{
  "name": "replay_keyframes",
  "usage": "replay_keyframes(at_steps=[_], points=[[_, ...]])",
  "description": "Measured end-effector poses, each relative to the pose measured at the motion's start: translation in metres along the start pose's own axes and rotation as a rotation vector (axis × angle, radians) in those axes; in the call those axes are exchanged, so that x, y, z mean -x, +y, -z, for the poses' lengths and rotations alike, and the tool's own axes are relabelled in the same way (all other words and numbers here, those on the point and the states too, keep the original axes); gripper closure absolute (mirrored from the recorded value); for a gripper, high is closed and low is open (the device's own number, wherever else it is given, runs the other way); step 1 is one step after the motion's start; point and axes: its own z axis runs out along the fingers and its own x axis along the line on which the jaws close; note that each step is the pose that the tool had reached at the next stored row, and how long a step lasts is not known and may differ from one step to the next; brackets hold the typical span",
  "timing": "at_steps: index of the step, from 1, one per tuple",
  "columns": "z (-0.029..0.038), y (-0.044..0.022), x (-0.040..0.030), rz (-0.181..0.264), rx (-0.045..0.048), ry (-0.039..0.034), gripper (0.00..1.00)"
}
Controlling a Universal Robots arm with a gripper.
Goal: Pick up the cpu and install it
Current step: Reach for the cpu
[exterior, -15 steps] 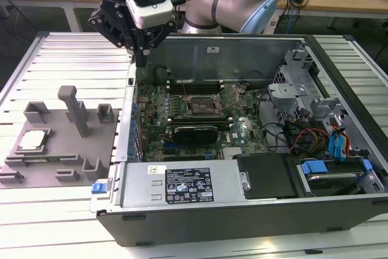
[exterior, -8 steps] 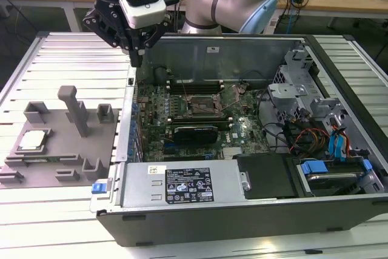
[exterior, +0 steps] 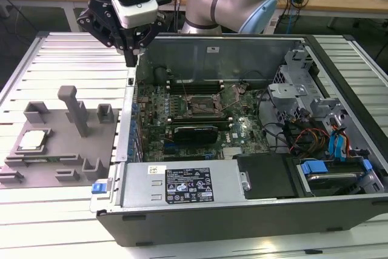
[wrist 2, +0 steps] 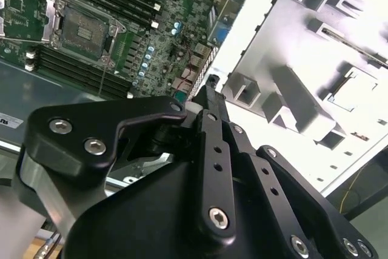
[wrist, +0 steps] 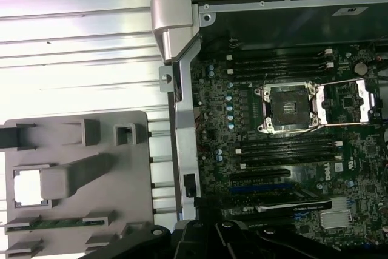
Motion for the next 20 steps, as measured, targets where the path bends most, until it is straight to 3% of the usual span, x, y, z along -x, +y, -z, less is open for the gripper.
replay_keyframes(at_steps=[20], points=[[0.0003,0.0008,-0.0258,-0.002,0.0000,-0.0001,0.89]])
